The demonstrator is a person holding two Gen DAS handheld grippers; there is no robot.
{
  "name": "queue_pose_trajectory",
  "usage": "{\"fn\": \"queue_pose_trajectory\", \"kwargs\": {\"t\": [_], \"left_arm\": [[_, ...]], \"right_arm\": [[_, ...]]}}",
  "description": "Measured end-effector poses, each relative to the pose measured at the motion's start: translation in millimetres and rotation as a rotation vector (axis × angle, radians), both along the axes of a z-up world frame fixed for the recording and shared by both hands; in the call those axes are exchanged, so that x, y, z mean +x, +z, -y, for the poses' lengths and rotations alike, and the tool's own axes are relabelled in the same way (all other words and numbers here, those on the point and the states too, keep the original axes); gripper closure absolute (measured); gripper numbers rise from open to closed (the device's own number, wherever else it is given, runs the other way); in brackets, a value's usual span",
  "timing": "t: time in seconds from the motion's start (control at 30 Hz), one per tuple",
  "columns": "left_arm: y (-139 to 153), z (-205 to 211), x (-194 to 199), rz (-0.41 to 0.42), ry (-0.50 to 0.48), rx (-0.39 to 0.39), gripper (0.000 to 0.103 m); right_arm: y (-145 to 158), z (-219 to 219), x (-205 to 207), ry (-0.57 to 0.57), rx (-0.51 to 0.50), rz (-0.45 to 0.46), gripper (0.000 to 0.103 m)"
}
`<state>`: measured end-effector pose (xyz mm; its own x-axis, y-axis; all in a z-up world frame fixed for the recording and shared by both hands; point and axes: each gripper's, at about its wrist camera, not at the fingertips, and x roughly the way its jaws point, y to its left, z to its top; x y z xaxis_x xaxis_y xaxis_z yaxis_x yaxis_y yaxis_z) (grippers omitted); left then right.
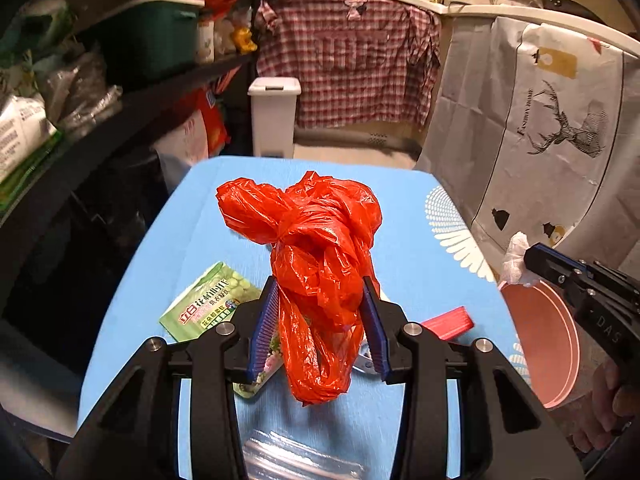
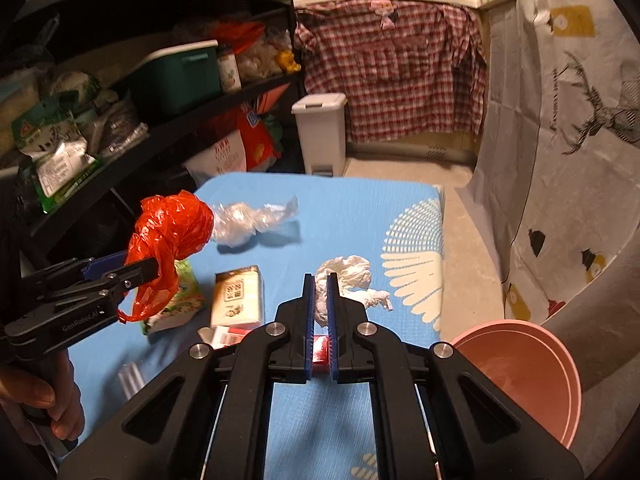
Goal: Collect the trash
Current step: 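Lift the red bag with the left tool while the right tool lifts the tissue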
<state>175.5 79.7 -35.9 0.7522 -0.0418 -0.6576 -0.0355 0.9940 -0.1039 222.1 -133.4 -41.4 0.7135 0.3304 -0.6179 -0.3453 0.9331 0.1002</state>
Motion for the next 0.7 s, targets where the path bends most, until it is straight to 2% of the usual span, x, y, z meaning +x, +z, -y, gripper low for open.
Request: {"fn": "queue_pose_trajectory", "kwargs": {"t": [0.47, 0.7], "left_arm": [[40.4, 22.3, -43.1, 0.093, -0.018, -0.005, 0.063], [46.8, 39.8, -50.2, 0.108, -0.045, 0.000, 0.063]], "right_arm": [[56.0, 37.3, -49.3, -0.057, 0.027, 0.110, 0.097], [80.2, 72.8, -64.0, -0.094, 0.022, 0.155, 0.097]]}}
